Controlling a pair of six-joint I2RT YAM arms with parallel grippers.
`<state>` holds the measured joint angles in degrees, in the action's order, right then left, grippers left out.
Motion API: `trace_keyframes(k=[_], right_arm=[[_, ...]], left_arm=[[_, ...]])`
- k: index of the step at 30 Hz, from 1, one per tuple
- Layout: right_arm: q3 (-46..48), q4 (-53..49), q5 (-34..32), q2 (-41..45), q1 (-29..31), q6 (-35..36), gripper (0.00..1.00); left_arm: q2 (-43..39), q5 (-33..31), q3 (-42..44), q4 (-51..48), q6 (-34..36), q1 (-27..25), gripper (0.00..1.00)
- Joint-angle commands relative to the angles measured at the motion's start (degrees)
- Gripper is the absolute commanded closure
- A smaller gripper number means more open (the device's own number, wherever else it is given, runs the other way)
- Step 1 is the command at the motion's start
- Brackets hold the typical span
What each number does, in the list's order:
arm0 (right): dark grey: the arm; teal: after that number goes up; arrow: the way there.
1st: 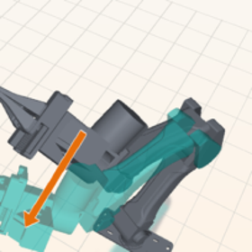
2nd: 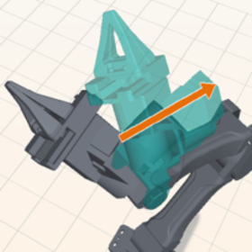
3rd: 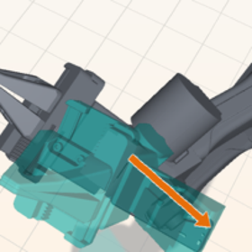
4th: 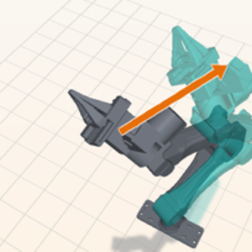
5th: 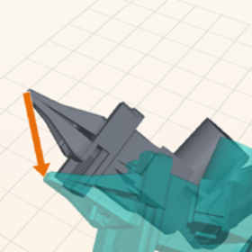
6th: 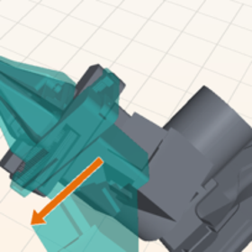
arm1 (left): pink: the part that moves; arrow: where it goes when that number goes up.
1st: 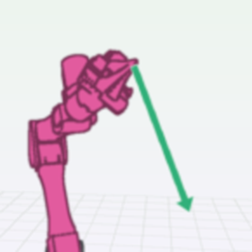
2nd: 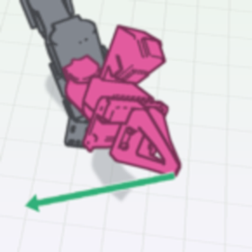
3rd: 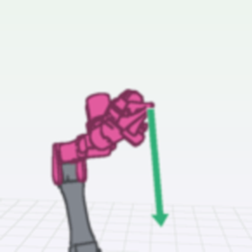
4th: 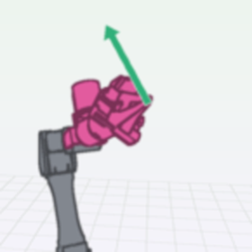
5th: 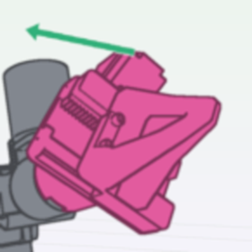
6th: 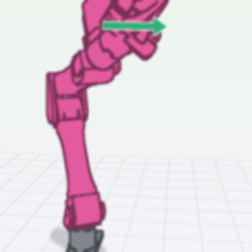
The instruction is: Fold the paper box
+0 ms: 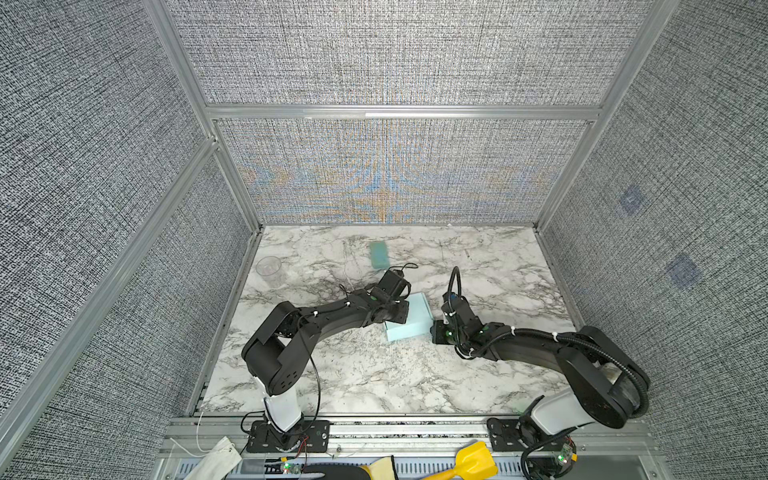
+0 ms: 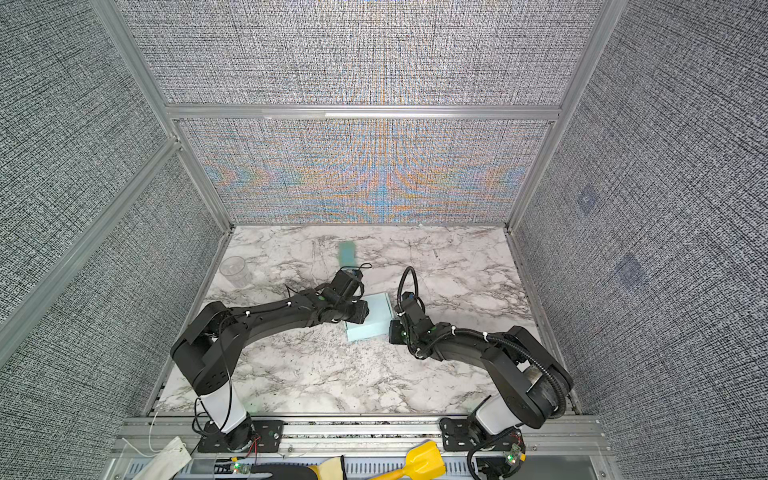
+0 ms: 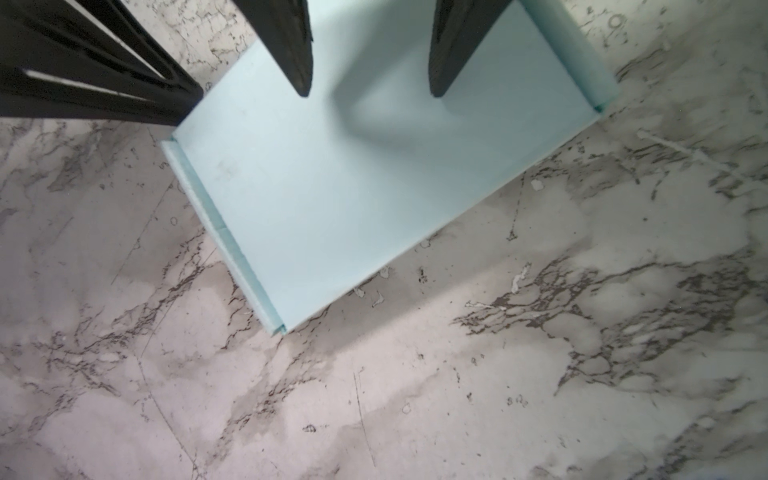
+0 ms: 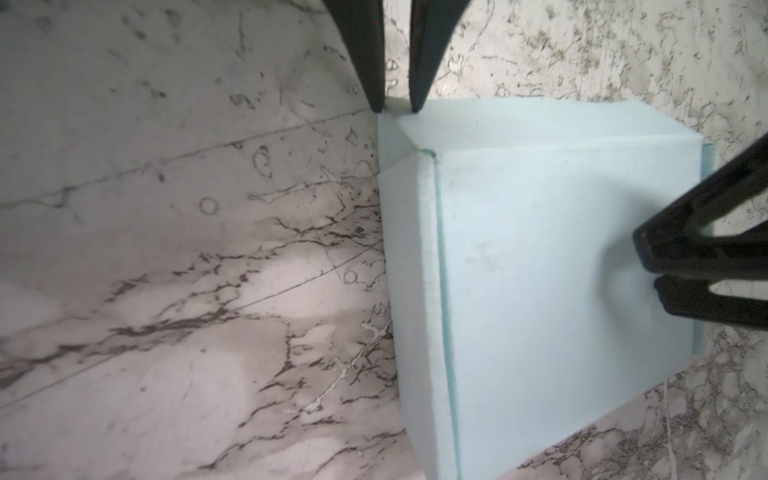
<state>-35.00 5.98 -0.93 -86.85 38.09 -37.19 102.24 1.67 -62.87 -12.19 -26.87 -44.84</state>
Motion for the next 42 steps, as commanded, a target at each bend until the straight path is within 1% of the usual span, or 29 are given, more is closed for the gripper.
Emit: trace_keyframes(k=[1,6,10,15,21,23,26,34,42], right_arm=[[0.0,2.0,0.6,-0.4,-0.3,0.3,0.86],[0.7,1.2,0.4,2.3,-0.4,0.5,0.86],[3.0,-0.3,-0.4,7.6,-0.3,-0.2,0.86],[5.1,-2.6,-2.0,14.5,0.8,-1.8,0.86],[5.8,-5.2,-4.9,18.9,2.7,-4.7,0.86],[5.4,-6.5,-5.7,18.2,2.8,-5.7,0.86],[4.4,-7.7,-5.9,15.8,2.7,-6.8,0.86],[1.3,-6.5,-3.8,8.5,2.6,-7.6,0.86],[-2.2,-6.6,-3.8,2.4,1.9,-7.5,0.86]], left_arm=[[0.7,1.8,0.3,-3.5,0.0,0.0,0.52],[0.6,2.2,0.1,-3.7,0.0,0.0,0.52],[-0.2,2.2,-0.6,-4.5,0.2,0.0,0.52],[-2.1,1.9,-3.3,-6.0,1.1,0.0,0.51],[-2.6,-2.9,-9.1,-10.4,3.0,0.4,0.49],[-1.8,-4.0,-10.1,-11.4,3.1,1.2,0.49],[-0.8,-3.6,-10.4,-11.9,2.2,3.3,0.49],[1.4,-5.7,-9.9,-12.8,1.7,5.9,0.49],[4.5,-4.0,-9.3,-11.9,2.7,7.5,0.49]])
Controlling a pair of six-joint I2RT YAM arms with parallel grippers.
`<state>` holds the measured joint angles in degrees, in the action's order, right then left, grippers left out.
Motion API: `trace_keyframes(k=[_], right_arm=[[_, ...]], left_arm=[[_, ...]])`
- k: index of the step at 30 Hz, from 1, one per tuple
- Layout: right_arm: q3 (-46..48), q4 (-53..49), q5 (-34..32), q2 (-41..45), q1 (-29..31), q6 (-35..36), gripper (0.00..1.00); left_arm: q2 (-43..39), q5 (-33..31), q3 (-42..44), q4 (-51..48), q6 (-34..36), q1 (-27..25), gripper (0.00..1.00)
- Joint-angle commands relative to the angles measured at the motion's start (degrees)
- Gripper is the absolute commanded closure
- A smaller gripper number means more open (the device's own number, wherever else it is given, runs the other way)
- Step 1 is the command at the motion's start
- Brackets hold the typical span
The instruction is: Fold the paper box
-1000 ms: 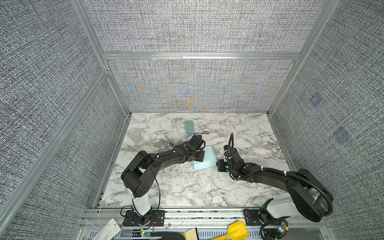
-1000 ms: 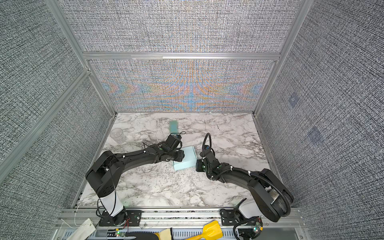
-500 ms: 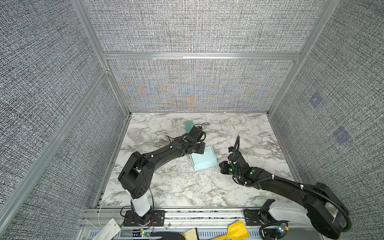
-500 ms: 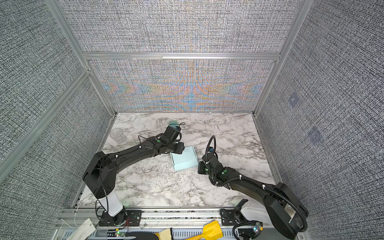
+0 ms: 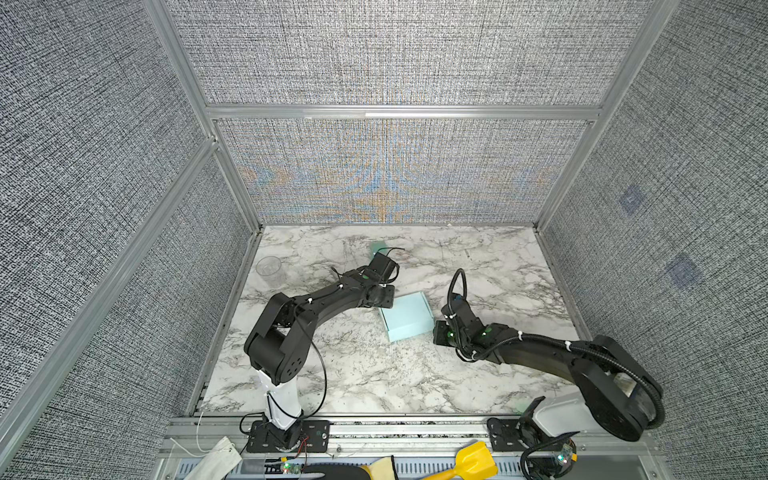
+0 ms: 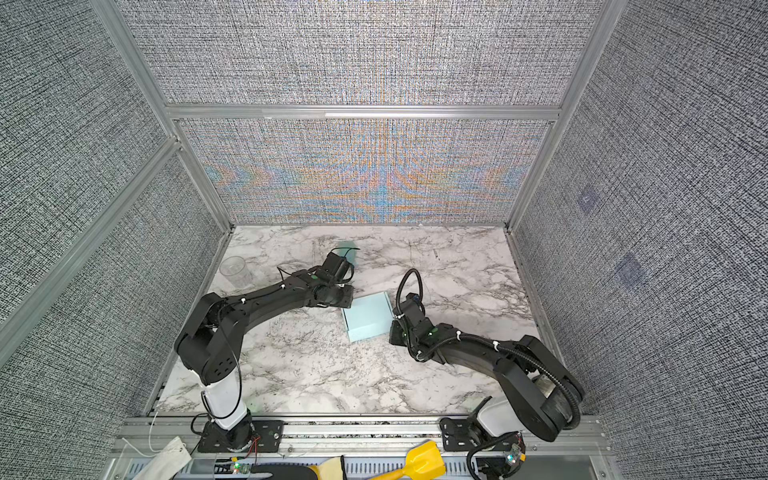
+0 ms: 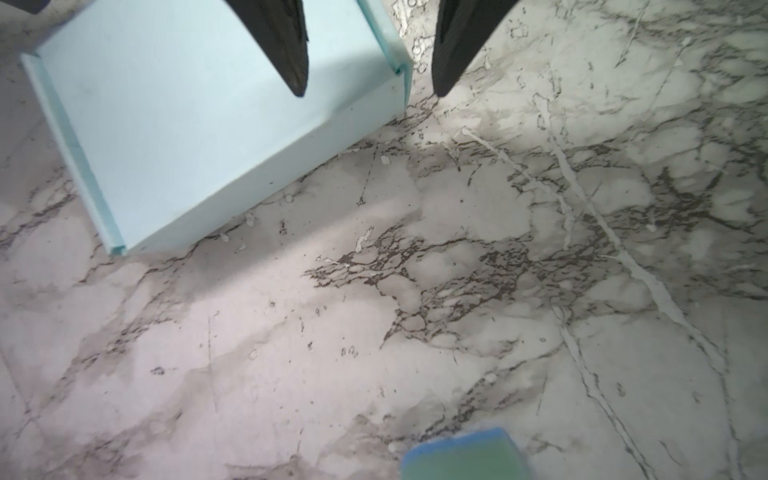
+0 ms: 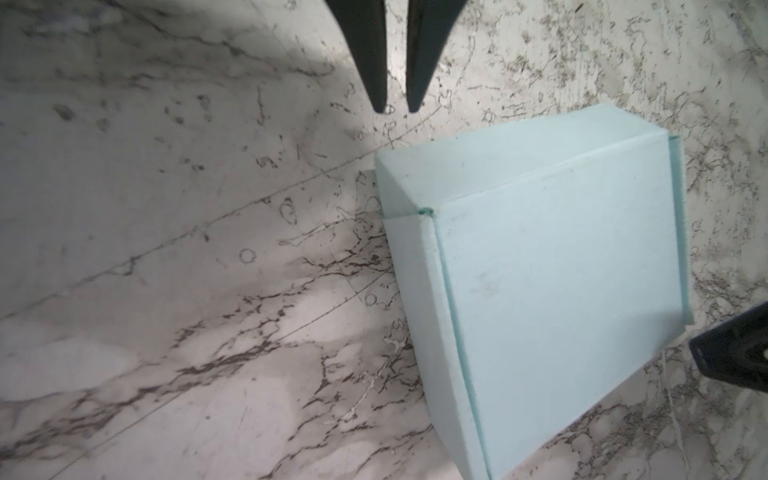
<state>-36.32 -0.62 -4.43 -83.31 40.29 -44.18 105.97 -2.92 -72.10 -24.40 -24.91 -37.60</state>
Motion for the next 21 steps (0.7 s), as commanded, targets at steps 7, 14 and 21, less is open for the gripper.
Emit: trace_keyframes(k=[7,14,21], right_arm=[[-3.3,0.1,-0.4,-5.4,-2.1,-0.6,0.86],[-4.4,1.4,0.0,-8.4,-3.9,-0.1,0.86],[-5.2,3.9,0.7,-10.4,-5.1,0.4,0.86]], left_arm=[[1.3,3.6,1.0,1.7,1.3,0.3,0.5],[-0.5,5.7,3.6,2.5,1.0,0.3,0.5],[-2.9,7.6,6.8,3.5,0.7,-0.1,0.51]])
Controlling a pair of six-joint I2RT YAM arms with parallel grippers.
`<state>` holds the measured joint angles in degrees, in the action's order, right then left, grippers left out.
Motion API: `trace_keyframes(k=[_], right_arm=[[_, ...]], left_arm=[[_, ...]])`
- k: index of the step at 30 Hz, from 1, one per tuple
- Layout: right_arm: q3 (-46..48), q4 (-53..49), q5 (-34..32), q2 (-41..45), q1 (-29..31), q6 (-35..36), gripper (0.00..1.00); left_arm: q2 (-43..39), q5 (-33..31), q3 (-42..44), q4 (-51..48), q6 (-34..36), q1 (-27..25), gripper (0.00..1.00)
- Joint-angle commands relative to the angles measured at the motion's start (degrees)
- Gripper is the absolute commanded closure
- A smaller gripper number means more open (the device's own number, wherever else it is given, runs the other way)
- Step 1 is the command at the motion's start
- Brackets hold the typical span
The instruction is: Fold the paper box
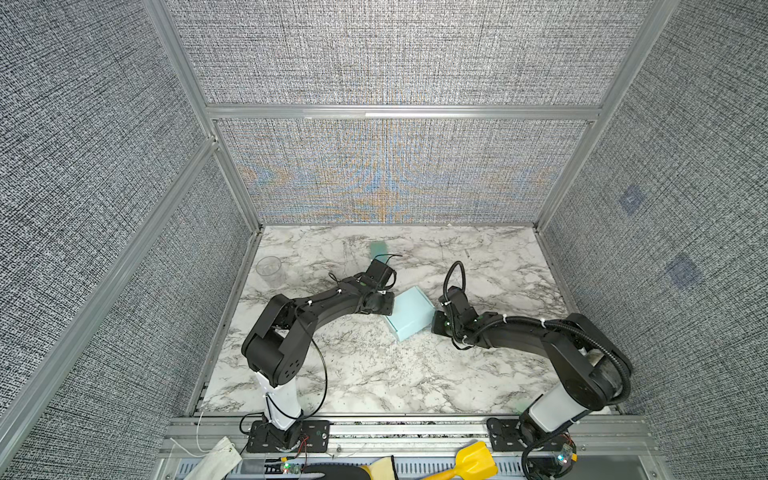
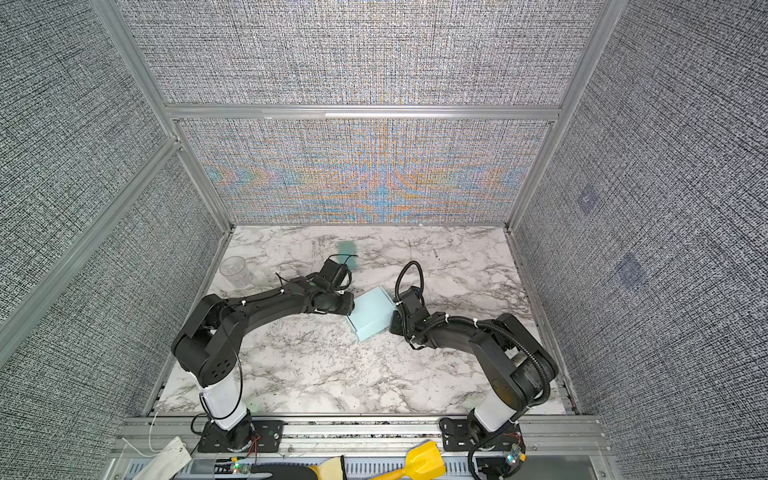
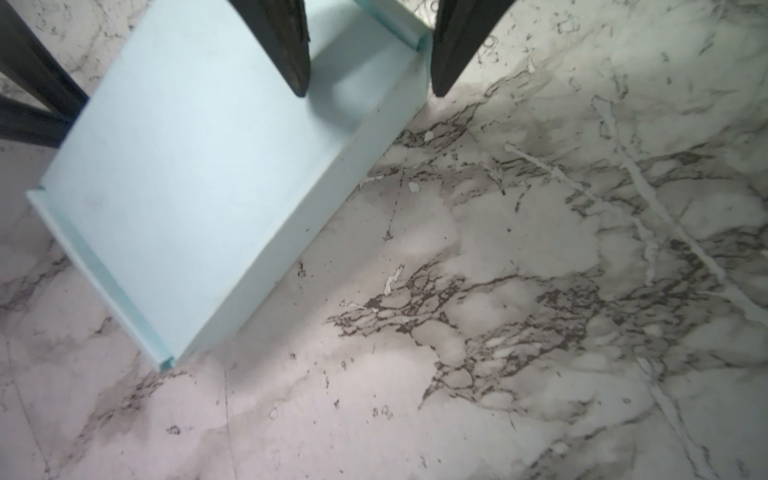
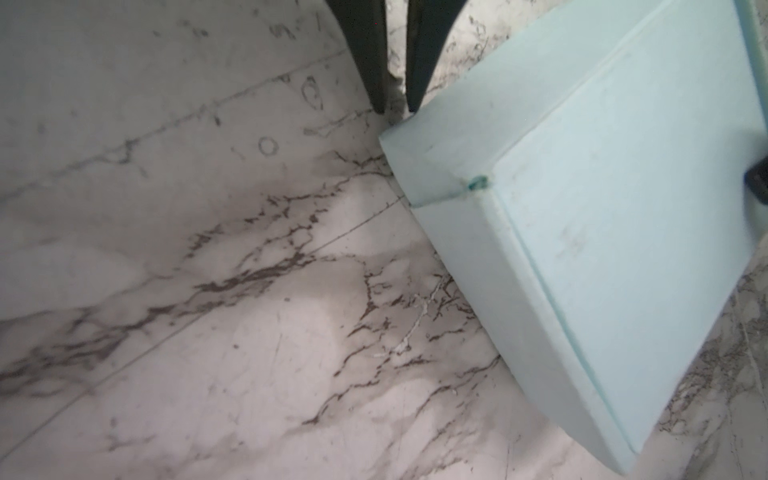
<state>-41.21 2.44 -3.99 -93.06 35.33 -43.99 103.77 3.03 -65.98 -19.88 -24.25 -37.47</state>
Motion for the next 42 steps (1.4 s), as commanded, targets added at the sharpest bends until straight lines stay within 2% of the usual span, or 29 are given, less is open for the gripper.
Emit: trace_keyframes(k=[1,14,22,27,31,42], right_arm=[[-0.6,1.3,0.7,-1.1,-0.3,0.3,0.86],[-5.3,0.8,1.7,-4.6,-1.5,1.7,0.86],[0.6,-1.4,1.0,3.4,-3.1,0.9,0.86],[4.7,-1.1,2.0,8.4,-2.3,-2.1,0.86],[5.7,-1.4,1.8,10.2,-0.8,-3.9,0.86],[2.0,0.0,3.7,2.7,4.8,-8.5,0.86]], left_arm=[[-1.1,1.9,1.2,-0.9,0.0,-0.3,0.51],[-6.8,3.5,5.7,-0.1,-2.3,-3.7,0.51],[-9.9,-1.4,5.2,-1.3,-3.0,-1.8,0.52],[-7.4,-2.7,4.2,-2.1,-3.6,1.7,0.52],[-4.7,-3.7,3.2,-2.4,-3.2,2.5,0.53],[-2.9,0.3,5.6,1.5,-2.5,2.3,0.54]])
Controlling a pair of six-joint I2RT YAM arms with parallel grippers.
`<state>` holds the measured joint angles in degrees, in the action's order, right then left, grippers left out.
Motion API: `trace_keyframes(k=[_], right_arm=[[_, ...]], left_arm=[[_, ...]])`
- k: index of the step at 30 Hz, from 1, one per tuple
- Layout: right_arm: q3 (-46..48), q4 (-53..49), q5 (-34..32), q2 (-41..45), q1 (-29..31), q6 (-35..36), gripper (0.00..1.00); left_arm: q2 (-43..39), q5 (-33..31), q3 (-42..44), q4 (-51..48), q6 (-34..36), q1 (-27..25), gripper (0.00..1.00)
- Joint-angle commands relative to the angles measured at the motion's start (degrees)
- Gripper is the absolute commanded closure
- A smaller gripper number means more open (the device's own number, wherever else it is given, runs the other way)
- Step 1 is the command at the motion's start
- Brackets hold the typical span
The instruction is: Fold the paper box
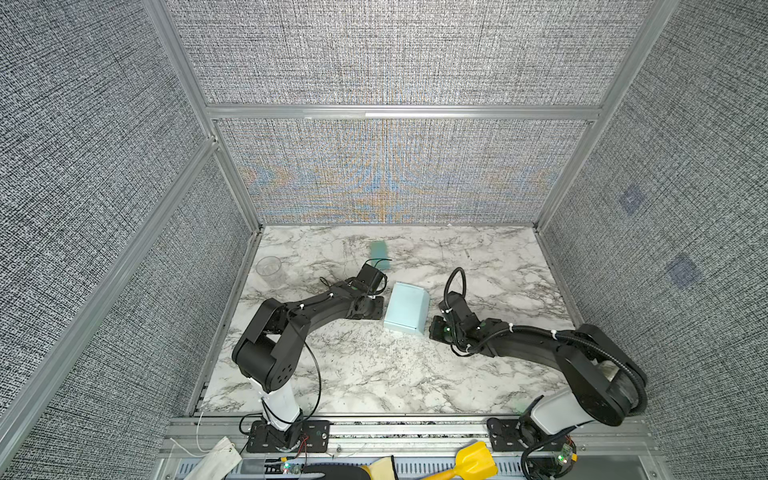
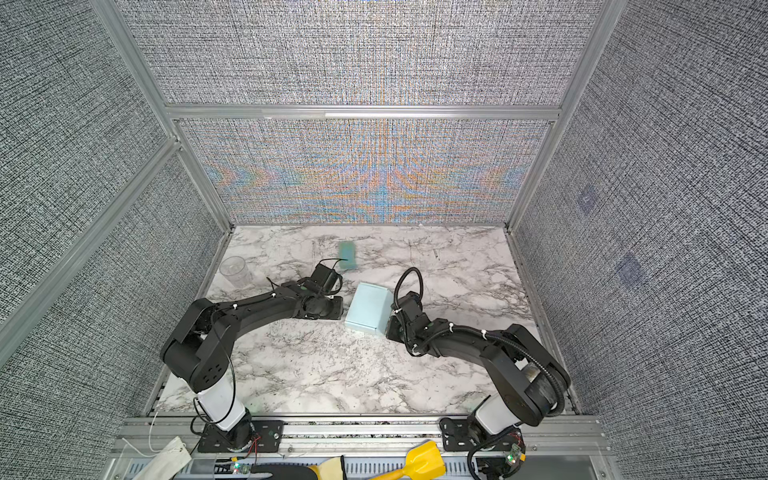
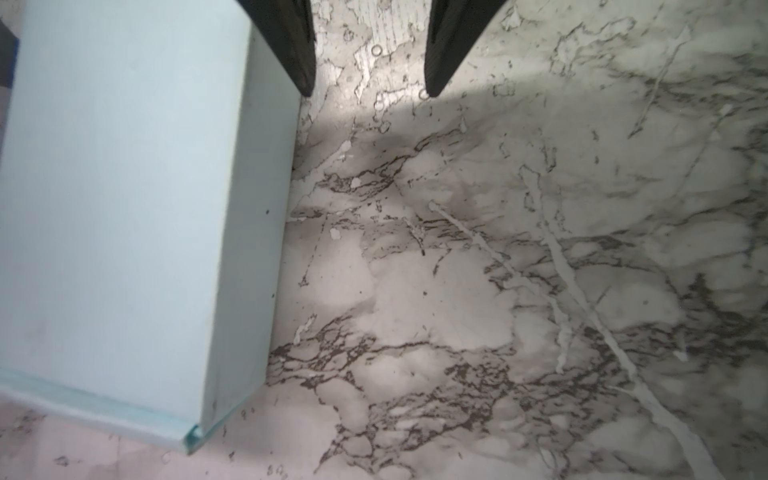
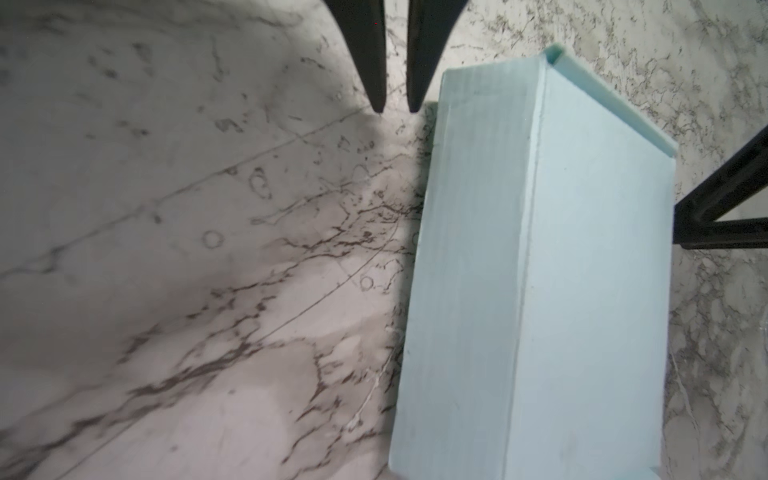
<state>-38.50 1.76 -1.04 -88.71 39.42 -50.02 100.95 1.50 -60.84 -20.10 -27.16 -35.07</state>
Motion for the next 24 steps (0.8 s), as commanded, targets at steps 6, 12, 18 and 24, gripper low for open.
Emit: trace_keyframes(k=[6,12,18,24], right_arm=[[-2.5,2.3,1.8,-5.2,1.8,-3.7,0.86],[-3.4,2.6,2.5,-6.5,1.9,-4.4,0.86],[-5.0,2.4,2.9,-8.2,1.9,-4.3,0.86],[-4.8,-1.6,1.0,-6.3,0.8,-2.2,0.86]], left_arm=[[1.7,3.0,0.3,3.0,0.5,-2.0,0.55],[2.9,3.5,0.5,4.0,-0.1,-4.0,0.55],[2.3,3.5,0.4,3.8,-0.4,-5.4,0.56],[2.1,1.1,-0.1,1.7,-0.2,-5.4,0.56]])
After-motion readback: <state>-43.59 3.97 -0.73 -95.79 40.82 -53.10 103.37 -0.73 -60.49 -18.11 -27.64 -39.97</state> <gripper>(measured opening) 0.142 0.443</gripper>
